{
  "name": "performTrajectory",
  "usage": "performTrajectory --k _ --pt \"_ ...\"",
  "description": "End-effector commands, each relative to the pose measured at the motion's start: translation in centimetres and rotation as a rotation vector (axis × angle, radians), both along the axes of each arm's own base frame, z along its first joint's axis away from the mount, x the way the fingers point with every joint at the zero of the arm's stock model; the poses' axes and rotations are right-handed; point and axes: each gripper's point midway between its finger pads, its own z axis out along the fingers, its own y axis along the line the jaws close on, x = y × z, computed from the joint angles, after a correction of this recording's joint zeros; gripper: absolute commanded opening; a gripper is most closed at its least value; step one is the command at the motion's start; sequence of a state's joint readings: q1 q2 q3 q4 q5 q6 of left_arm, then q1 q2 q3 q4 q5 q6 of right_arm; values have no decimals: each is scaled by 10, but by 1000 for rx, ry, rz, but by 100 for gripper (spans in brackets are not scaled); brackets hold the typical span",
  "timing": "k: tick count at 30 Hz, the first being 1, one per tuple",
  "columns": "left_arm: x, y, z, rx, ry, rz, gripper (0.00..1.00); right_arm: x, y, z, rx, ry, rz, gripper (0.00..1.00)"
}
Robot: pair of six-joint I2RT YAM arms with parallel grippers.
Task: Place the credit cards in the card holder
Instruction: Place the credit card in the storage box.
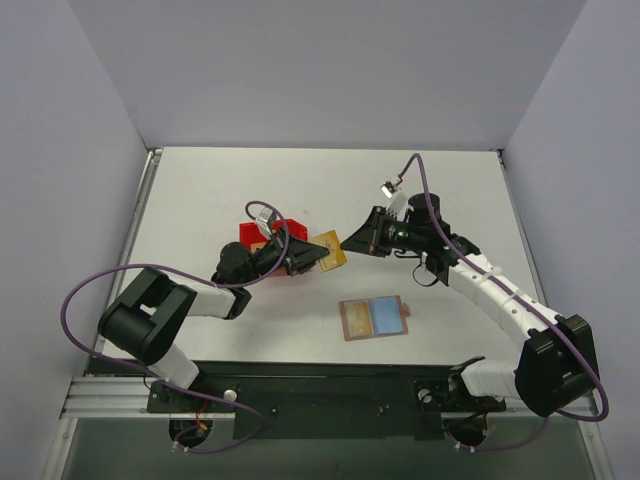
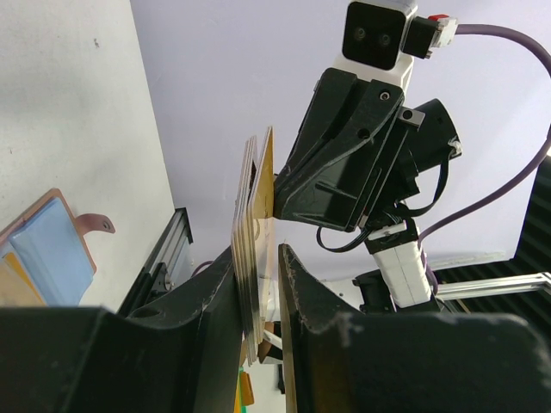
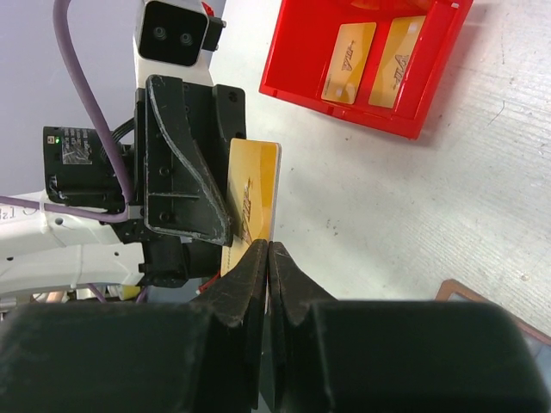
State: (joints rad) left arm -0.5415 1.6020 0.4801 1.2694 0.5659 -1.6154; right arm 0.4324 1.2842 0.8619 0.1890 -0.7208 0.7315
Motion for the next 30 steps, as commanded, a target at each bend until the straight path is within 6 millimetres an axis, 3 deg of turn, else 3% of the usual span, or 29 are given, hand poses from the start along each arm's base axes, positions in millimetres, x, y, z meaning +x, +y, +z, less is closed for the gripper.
performTrajectory --k 1,30 --pt "-4 0 38 -88 -148 -17 30 0 -4 15 13 -58 -7 0" --pt "-5 0 38 -92 -146 -20 30 4 -15 13 2 -59 -64 0"
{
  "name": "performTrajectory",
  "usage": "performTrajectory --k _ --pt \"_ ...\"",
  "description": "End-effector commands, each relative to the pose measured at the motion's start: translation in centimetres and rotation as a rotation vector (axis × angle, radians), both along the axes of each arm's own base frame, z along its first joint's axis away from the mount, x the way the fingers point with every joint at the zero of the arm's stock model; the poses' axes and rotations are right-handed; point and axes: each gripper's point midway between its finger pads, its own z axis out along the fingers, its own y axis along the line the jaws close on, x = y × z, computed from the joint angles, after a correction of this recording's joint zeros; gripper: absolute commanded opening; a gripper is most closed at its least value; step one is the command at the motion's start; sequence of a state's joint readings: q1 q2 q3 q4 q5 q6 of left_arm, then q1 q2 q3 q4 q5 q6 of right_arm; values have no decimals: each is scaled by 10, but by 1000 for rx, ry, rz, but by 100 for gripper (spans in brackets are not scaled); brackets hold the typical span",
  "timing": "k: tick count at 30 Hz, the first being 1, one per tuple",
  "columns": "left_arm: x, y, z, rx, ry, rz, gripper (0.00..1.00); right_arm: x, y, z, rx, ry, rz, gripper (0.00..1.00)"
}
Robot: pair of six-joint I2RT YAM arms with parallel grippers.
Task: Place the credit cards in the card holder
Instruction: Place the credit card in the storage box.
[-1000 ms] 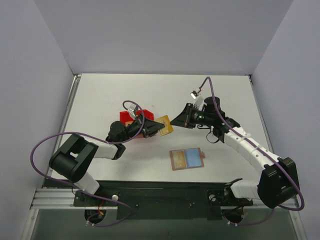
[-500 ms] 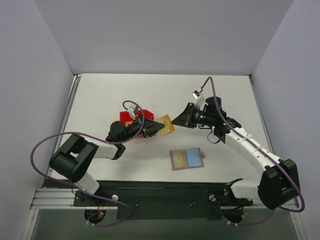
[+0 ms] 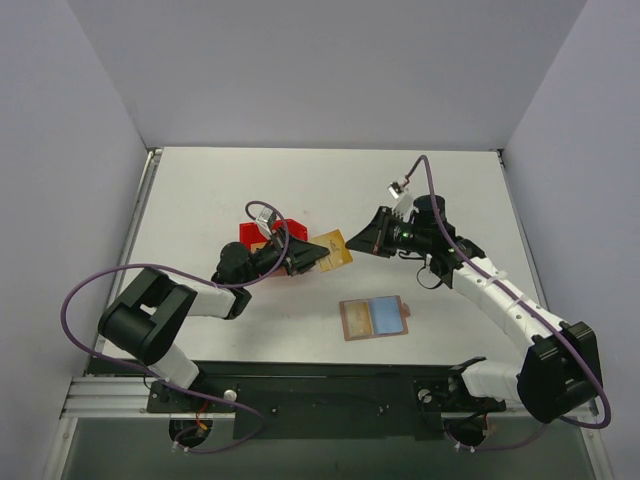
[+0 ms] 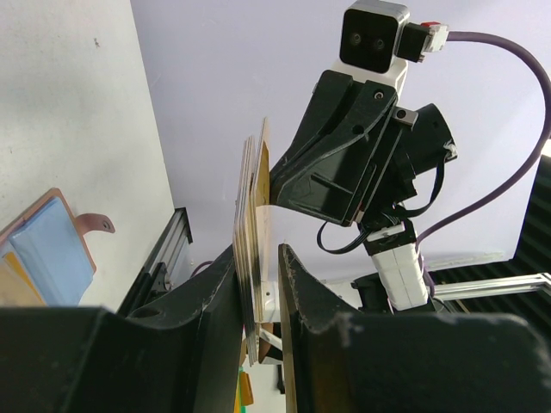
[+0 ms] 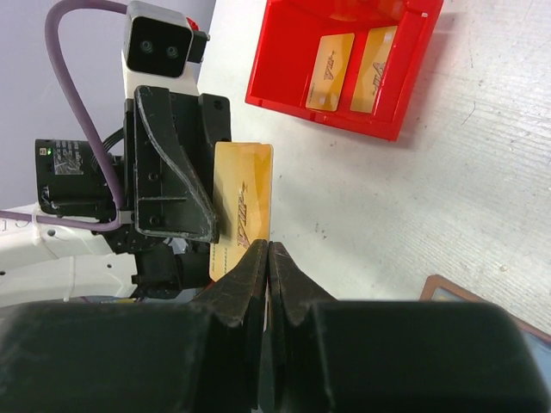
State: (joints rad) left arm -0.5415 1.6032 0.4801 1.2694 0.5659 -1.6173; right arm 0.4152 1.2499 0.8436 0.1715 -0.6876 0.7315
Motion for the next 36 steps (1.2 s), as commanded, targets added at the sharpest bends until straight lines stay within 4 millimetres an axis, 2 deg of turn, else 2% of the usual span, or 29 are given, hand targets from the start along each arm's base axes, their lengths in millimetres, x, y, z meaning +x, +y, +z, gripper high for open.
performTrajectory --k 1,3,8,10,12,15,19,36 --pt "-5 0 39 -92 -151 -18 30 2 -5 14 16 -55 -19 0" --pt "-5 0 38 -92 -150 -18 30 2 -5 14 16 -54 -23 0" --pt "-5 0 41 -98 -157 -20 4 3 -4 16 31 -51 -16 1" --pt "-5 0 41 -99 -158 -20 0 3 -2 18 42 -52 -9 2" --pt "-5 0 41 -100 -157 -19 0 2 -1 19 52 -53 -4 3" --pt "-5 0 41 -99 -157 -20 0 2 1 21 66 -56 6 11" --pt "-5 0 42 -102 -162 -22 0 2 6 24 92 -55 29 18" --pt "-6 -2 49 -119 -185 -32 0 1 14 23 128 -20 74 20"
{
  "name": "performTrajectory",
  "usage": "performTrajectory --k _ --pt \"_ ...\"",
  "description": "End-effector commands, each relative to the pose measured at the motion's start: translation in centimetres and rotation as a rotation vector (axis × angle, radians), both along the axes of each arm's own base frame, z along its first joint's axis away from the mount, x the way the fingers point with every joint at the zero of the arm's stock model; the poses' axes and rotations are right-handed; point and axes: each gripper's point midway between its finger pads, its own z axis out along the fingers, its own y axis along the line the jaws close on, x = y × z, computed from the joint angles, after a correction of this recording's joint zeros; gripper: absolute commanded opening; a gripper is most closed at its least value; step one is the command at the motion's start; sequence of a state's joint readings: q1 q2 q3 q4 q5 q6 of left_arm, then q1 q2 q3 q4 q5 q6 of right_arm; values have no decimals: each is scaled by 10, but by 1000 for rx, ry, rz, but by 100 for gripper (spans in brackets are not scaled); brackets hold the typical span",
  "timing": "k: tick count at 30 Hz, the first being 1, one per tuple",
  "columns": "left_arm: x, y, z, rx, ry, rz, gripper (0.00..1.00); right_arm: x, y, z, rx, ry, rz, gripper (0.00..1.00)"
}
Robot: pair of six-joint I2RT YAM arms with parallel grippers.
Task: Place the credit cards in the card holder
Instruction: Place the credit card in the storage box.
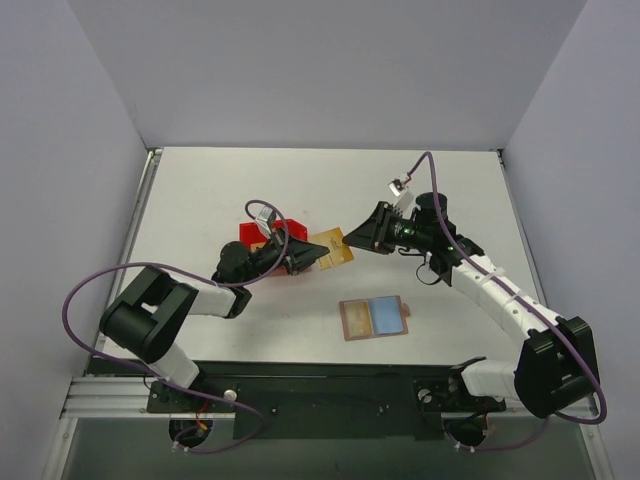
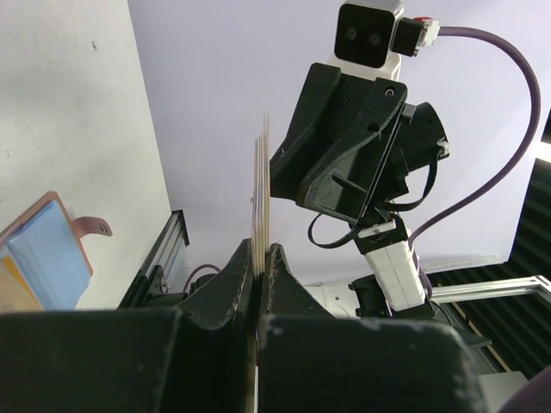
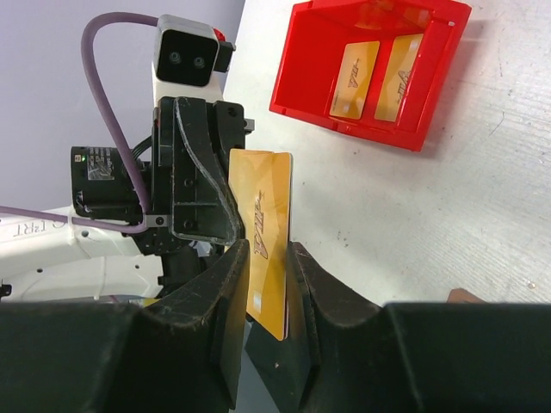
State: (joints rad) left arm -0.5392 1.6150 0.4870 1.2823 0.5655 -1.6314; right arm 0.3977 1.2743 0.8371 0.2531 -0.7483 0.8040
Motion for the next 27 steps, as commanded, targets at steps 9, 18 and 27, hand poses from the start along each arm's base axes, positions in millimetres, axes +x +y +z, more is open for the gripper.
performTrajectory --k 9,18,27 --pt "-10 -3 48 -117 -193 -39 0 -4 11 11 55 -30 73 18" --pt "-11 -3 51 -125 -201 -41 0 -4 12 7 43 -17 75 19" --pt "-12 -2 52 -132 -204 -41 0 -3 8 1 1 -9 55 24"
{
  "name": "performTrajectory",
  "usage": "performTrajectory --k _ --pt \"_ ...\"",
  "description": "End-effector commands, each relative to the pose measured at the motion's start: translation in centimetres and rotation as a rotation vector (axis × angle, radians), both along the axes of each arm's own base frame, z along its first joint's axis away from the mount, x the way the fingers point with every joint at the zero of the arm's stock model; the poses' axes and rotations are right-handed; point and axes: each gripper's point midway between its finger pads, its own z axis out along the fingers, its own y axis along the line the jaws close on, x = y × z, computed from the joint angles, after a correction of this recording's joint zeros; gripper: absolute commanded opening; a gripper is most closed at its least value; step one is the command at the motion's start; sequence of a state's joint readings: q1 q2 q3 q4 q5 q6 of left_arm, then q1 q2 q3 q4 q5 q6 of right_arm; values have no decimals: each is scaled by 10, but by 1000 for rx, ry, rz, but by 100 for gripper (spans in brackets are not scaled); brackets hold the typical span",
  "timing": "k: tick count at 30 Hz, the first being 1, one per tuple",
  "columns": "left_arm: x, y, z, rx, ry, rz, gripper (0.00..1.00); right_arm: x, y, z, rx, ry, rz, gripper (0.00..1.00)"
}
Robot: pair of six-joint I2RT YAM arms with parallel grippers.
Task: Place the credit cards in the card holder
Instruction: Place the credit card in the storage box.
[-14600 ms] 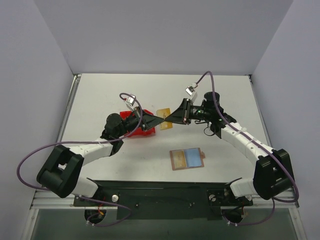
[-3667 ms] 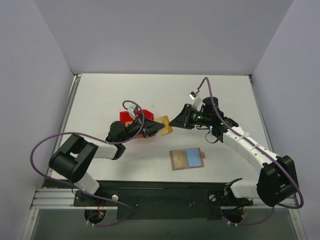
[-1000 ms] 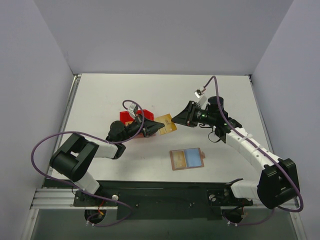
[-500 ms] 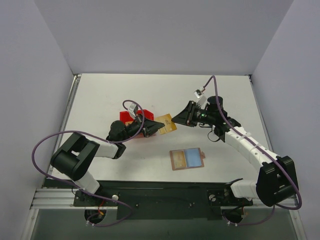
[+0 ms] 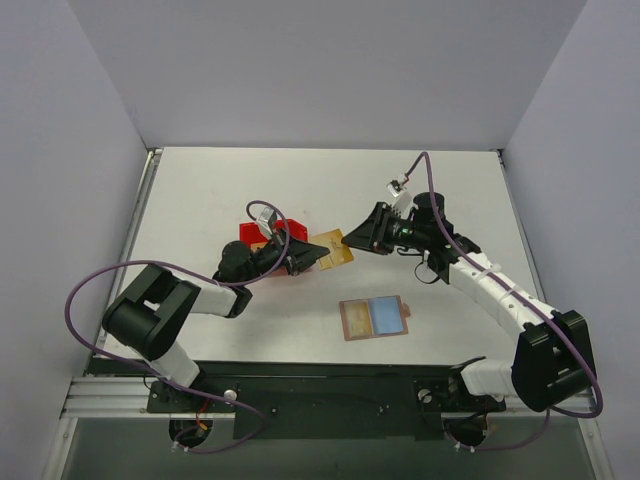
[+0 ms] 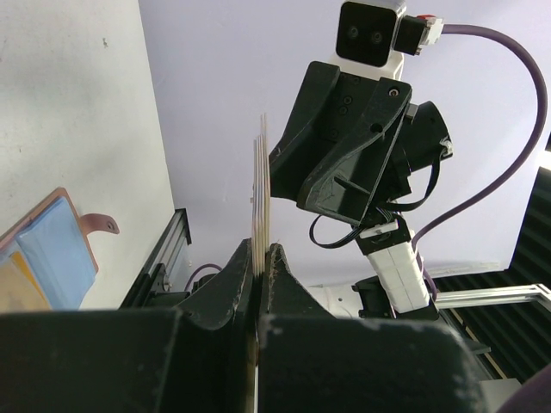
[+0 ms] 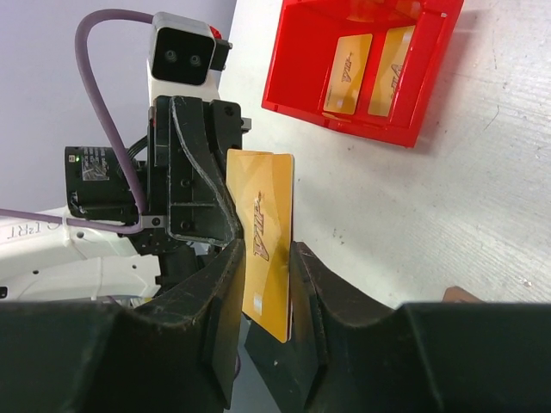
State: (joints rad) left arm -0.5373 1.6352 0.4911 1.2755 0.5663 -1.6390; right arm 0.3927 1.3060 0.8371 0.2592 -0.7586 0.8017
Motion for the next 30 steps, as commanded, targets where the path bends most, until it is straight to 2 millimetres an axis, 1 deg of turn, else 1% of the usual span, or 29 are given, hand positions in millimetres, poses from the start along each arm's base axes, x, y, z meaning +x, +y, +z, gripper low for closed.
performTrajectory --k 1,4,6,8,10,11,12,19,25,30 --pt "-15 -1 59 -141 -230 -41 0 -6 8 9 7 -30 52 24" --pt "-15 -1 59 -143 -231 -38 0 -6 9 10 8 -29 56 24" --pt "-15 -1 59 -143 -232 -39 0 -6 10 9 7 -27 58 20" --pt "-15 -1 58 -142 -231 -39 0 -7 10 9 7 -27 58 16" --pt "-15 -1 57 -141 -228 -39 0 -7 10 9 6 -29 59 9" --pt "-15 -1 57 -141 -227 -39 0 -7 10 10 7 -32 59 2" --pt "-14 -1 57 -142 -225 -40 0 -7 9 10 8 -30 58 0" --pt "-15 -1 57 -146 -222 -43 1 -6 5 14 1 -58 32 0" --pt "-15 0 56 -149 -217 -40 9 -5 0 15 -10 -69 6 0" --pt "-15 -1 56 -150 -217 -43 13 -4 -3 14 -17 -69 -7 0"
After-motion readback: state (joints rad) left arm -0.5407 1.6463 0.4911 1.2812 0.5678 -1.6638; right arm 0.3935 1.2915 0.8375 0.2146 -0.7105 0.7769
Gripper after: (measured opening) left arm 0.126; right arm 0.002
